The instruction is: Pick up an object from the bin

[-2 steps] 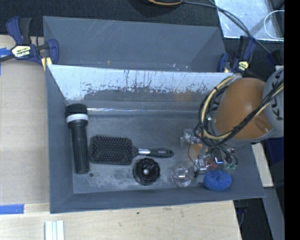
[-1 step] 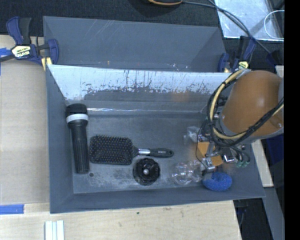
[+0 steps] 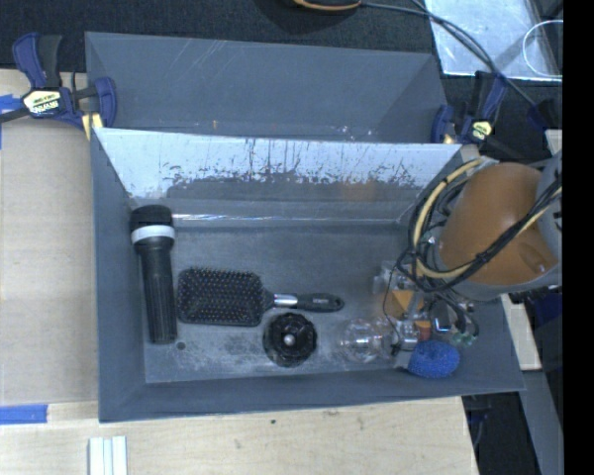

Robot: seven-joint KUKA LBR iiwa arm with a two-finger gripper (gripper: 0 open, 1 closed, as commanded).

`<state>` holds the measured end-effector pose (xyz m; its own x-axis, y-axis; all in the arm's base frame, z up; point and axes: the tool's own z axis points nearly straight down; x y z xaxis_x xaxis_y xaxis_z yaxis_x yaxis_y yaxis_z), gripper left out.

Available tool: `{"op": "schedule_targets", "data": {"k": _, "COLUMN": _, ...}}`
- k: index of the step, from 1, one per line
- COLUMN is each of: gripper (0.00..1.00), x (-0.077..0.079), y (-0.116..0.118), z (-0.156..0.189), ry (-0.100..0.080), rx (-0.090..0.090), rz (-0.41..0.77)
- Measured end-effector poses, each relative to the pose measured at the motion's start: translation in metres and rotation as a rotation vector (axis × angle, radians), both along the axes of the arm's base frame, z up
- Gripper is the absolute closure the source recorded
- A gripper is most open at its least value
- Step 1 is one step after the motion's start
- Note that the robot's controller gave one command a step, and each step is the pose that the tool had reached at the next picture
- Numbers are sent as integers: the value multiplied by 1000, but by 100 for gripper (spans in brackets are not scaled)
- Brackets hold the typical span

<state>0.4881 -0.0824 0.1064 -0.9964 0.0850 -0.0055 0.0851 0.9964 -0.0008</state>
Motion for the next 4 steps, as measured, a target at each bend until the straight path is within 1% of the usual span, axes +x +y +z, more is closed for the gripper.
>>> {"op": "schedule_targets", "data": {"k": 1, "gripper": 0, "x": -2, "y": 17, "z": -36, "ry": -1, "rx": -2, "rz": 424}}
{"op": "schedule_targets", "data": {"k": 2, "gripper": 100, "x": -5, "y": 2, "z": -36, "ry": 1, "rx": 5, "rz": 137}}
{"op": "schedule_targets", "data": {"k": 4, "gripper": 100, "x": -5, "y": 2, "z": -36, "ry": 1, "rx": 5, "rz": 138}}
